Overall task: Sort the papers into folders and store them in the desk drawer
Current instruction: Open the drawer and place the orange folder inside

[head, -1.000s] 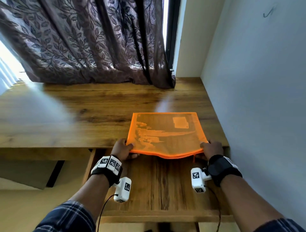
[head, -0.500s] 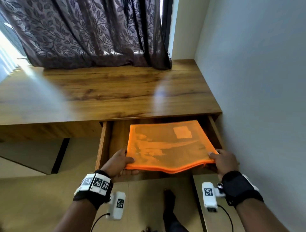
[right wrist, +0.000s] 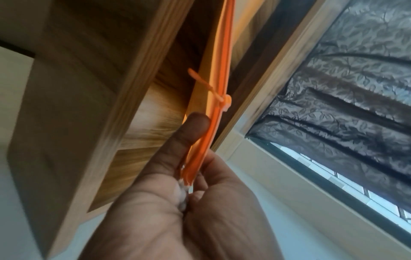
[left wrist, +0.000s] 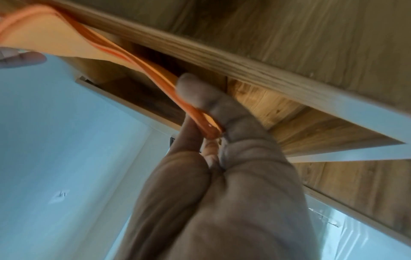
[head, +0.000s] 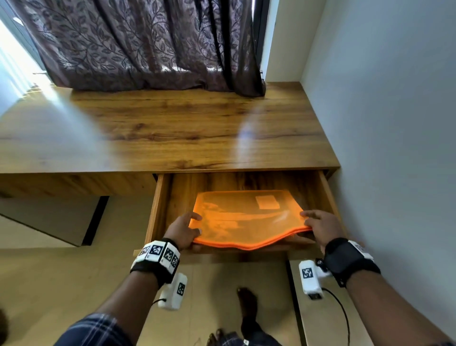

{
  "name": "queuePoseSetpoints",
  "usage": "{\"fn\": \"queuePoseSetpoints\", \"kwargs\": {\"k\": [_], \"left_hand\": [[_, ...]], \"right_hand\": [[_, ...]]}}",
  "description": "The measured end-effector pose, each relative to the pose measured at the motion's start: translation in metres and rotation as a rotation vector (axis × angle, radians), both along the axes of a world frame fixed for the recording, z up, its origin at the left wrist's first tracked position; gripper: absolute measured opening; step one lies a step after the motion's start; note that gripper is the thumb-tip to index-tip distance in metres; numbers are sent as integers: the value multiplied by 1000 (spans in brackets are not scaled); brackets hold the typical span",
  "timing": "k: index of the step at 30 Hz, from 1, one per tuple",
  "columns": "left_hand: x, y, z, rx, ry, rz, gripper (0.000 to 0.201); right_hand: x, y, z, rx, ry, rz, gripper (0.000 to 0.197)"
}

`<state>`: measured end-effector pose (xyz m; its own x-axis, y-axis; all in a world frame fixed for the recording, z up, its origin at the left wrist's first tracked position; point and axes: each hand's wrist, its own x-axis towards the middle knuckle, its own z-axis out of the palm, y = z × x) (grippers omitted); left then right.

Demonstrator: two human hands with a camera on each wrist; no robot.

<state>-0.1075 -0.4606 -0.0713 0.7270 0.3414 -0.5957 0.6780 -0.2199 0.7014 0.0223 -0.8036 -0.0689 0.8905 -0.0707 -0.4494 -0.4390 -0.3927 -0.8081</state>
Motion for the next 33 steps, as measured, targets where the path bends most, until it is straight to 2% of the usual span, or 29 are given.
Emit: {"fn": "queuePoseSetpoints", "kwargs": {"k": [3, 7, 10, 14, 19, 22, 25, 28, 33], "left_hand": [[18, 3, -3, 234, 82, -145, 18], [36, 5, -6, 280, 236, -255, 29], [44, 2, -14, 223, 319, -291, 36], [52, 0, -16, 270, 332, -350, 31], [51, 2, -5, 546, 422, -497, 39], [52, -3, 3, 545, 318, -595, 44], [52, -27, 7, 421, 161, -816, 42], [48, -62, 10, 317, 21, -1025, 41], [40, -86, 1, 474, -62, -1128, 40]], "right_hand": [[19, 9, 2, -39, 43, 143, 16], [34, 17, -8, -166, 96, 277, 17], [41, 17, -18, -166, 172, 276, 21], [43, 18, -25, -206, 232, 313, 24], [46, 12, -30, -345, 233, 273, 33], [37, 11, -28, -373, 191, 351, 38], [19, 21, -19, -330, 118, 602, 22], [4, 34, -16, -316, 108, 867, 19], [2, 43, -11, -222, 131, 1038, 25]]}}
